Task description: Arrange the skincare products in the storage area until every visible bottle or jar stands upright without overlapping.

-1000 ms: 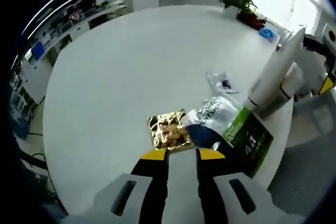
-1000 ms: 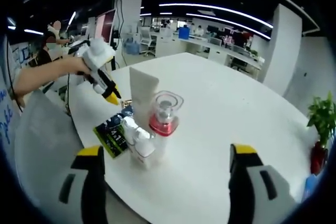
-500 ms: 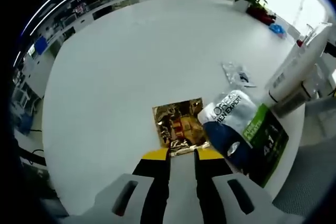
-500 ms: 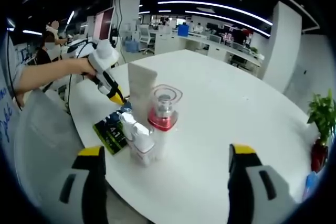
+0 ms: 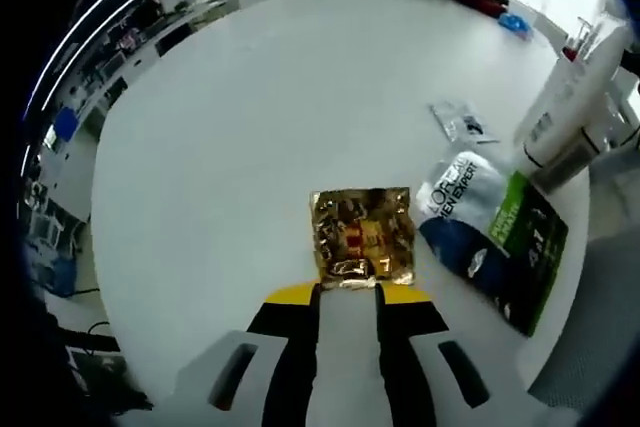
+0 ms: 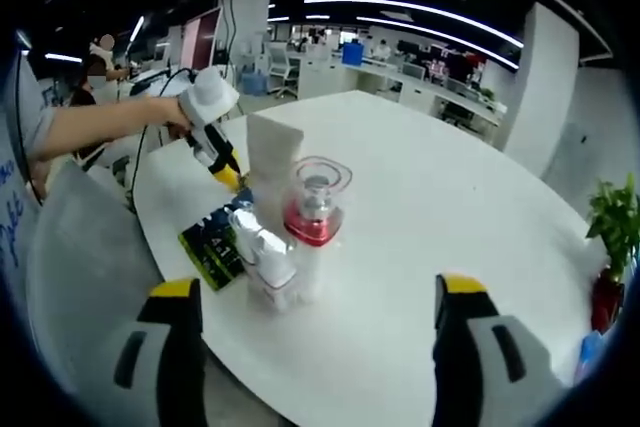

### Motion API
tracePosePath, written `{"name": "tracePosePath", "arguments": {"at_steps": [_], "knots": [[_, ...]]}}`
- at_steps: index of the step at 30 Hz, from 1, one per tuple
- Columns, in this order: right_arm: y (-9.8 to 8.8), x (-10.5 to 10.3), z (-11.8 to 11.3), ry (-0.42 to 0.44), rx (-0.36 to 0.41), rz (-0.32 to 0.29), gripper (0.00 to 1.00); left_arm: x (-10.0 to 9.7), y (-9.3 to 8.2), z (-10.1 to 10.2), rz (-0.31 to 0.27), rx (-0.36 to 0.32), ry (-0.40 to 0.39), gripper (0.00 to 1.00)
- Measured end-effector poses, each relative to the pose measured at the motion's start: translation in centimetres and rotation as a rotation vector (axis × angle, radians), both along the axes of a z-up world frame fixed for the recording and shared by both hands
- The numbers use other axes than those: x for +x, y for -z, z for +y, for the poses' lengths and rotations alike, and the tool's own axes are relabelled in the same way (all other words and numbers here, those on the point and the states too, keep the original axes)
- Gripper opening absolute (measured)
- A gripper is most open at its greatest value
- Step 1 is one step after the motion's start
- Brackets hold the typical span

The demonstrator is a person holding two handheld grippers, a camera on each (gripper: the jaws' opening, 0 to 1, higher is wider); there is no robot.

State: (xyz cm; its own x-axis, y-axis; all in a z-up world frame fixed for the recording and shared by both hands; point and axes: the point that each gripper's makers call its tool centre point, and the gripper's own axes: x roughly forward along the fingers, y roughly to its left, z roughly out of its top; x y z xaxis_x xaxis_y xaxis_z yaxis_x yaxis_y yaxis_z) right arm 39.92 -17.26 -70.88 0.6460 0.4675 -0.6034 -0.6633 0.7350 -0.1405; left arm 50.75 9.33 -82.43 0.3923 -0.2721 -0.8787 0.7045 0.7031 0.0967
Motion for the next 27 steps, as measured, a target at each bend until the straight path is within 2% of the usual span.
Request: {"name": "tracePosePath", "arguments": {"at_steps": [5, 8, 10, 16, 19, 23, 27], "knots": [[-0.1, 0.0, 0.0, -0.004, -0.003, -0.002, 0.97, 0.4, -0.7, 0.3, -0.007, 0.008, 0.016, 0.22], [-0.1, 0.0, 0.0, -0.003, -0.004, -0.001, 0.97, 0.5, -1.2, 0.0, -0.014, 0.012, 0.050, 0.25], [0.0, -0.1, 0.0, -0.004, -0.004, 0.000, 0.97, 0.4, -1.4, -0.7, -0.016, 0.010, 0.123, 0.28], [0.2, -0.2, -0.1, -0.002, -0.009, 0.008, 0.96, 0.1, -1.2, -2.2, 0.010, -0.005, 0.215, 0.38], [0.2, -0.3, -0.2, 0.001, -0.005, 0.010, 0.96, -0.3, -0.8, -3.1, 0.046, -0.041, 0.255, 0.41], [0.3, -0.4, -0.4, 0.002, -0.007, 0.015, 0.96, 0.0, -0.2, -3.1, 0.050, -0.010, 0.288, 0.46], [0.4, -0.4, -0.4, 0.002, -0.010, 0.020, 0.96, 0.2, 0.1, -3.3, 0.066, -0.014, 0.307, 0.48]]}}
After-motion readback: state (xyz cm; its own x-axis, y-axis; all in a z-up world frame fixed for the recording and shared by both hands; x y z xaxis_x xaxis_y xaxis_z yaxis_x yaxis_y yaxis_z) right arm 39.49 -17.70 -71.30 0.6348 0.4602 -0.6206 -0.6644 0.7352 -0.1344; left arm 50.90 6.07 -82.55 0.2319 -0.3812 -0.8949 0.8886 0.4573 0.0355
